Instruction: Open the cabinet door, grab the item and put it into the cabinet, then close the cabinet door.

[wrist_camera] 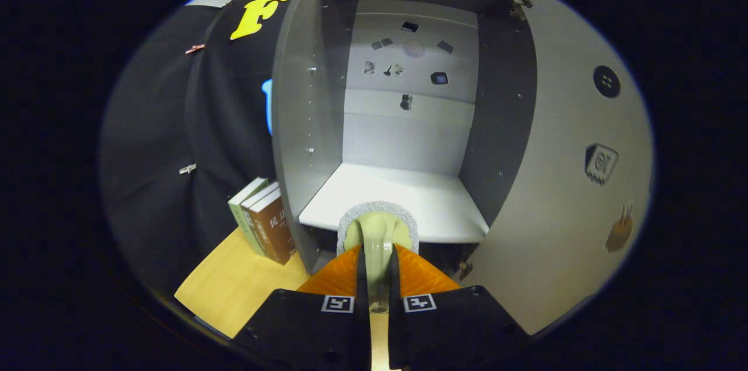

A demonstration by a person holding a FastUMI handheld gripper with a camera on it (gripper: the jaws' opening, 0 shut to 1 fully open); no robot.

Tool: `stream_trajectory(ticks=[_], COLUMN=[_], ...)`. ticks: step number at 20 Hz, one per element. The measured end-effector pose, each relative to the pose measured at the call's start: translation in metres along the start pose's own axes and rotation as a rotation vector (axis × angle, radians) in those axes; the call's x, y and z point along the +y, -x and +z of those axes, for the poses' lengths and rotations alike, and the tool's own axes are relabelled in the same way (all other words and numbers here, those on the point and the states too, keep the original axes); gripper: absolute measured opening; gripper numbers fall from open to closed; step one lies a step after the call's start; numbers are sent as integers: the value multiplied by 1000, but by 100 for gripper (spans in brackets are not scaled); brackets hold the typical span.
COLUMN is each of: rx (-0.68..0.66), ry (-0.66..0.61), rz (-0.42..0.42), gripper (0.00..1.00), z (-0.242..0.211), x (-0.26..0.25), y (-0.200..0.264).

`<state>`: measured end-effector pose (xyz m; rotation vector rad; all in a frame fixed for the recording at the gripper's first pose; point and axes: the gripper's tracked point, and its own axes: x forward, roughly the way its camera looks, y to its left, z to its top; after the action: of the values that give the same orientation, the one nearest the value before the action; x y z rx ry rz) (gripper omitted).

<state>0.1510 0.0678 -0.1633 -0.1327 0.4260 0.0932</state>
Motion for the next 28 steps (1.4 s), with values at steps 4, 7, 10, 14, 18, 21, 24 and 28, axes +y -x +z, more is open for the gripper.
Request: stream_trajectory(ticks=[4,7,10,14,18,21,24,28], rx=[-25,-12,29,60,45,20,83,97], ry=[-25,-43,-59,-132,-205,-189,-151,-131], rz=[-14,-13,-23,-26,-26,-20,5,24], gripper=[16,16,15,16,15,18,26,38], z=[36,43,36,32,42,47,26,19], x=[-12,-15,-23,-36,-46,-43,-35,-31], y=[-50,-90,-129,-172,-202,-216,-226,-230])
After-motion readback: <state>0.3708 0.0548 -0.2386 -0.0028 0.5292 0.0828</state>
